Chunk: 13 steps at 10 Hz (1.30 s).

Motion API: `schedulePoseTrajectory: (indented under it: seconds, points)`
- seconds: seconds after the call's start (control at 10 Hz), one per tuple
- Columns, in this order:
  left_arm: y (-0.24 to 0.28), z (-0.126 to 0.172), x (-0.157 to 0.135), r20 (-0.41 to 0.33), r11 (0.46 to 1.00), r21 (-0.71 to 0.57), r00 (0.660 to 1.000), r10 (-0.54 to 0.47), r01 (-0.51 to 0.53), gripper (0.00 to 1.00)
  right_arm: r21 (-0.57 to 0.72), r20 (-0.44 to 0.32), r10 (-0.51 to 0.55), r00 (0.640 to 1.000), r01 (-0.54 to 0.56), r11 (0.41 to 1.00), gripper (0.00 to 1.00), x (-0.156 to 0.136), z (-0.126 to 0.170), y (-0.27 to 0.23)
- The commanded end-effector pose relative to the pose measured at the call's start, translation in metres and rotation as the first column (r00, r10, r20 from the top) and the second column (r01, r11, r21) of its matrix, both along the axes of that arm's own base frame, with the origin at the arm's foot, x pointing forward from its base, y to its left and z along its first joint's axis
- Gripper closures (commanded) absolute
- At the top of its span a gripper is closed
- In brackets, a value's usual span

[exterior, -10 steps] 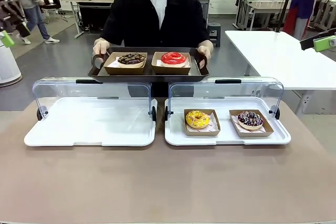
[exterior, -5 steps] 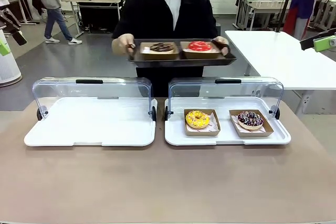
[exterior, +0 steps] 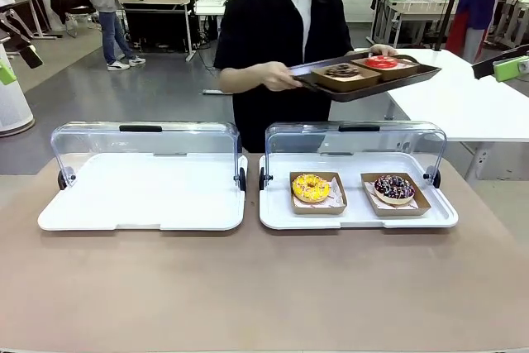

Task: Provide the desired donut to the person.
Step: Place the picked Paper togo box onto the Handle tray extended by the person.

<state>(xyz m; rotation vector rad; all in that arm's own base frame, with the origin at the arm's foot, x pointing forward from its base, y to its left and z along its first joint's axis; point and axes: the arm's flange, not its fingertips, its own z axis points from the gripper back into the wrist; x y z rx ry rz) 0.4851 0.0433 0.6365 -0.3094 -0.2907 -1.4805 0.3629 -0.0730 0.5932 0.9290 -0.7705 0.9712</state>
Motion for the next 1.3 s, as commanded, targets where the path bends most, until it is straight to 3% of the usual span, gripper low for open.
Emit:
schedulePoseTrajectory:
  seconds: [0.0,0.1,0.2,0.4,0.6,0.7,0.9,1.1,1.2]
  points:
    - [0.0,0.0,0.0,0.0,1.0,0.0,1.0,0.0,0.0,0.0,0.014,0.013,0.008,1.0,-0.008,1.0,0.0,0.001,0.001,0.002]
    - [0.025,0.005,0.019,-0.047,0.984,-0.175,0.998,-0.042,0.033,0.0,0.014,0.013,0.008,1.0,-0.008,1.0,0.0,0.001,0.001,0.002]
    - [0.046,0.008,0.029,-0.094,0.933,-0.356,0.991,-0.098,0.059,0.0,0.014,0.013,0.008,1.0,-0.008,1.0,0.0,0.001,0.001,0.002]
    - [0.086,0.002,0.049,-0.058,0.753,-0.657,0.993,-0.106,0.042,0.0,0.014,0.013,0.008,1.0,-0.008,1.0,0.0,0.001,0.001,0.002]
    - [0.122,-0.013,0.055,0.048,0.651,-0.754,0.996,-0.074,0.085,0.0,0.014,0.013,0.008,1.0,-0.008,1.0,0.0,0.001,0.001,0.002]
    - [0.138,-0.027,0.052,0.093,0.665,-0.743,0.996,-0.014,0.079,0.0,0.014,0.013,0.008,1.0,-0.008,1.0,0.0,0.001,0.001,0.002]
    - [0.161,-0.057,0.041,0.09,0.718,-0.695,0.996,0.023,0.046,0.0,0.014,0.013,0.008,1.0,-0.008,1.0,0.0,0.001,0.001,0.002]
    - [0.172,-0.082,0.03,0.136,0.834,-0.55,0.99,0.029,0.051,0.0,0.014,0.013,0.008,1.0,-0.008,1.0,0.0,0.001,0.001,0.002]
    - [0.174,-0.096,0.026,0.145,0.856,-0.513,0.989,0.019,0.059,0.0,0.014,0.013,0.008,1.0,-0.008,1.0,0.0,0.001,0.001,0.002]
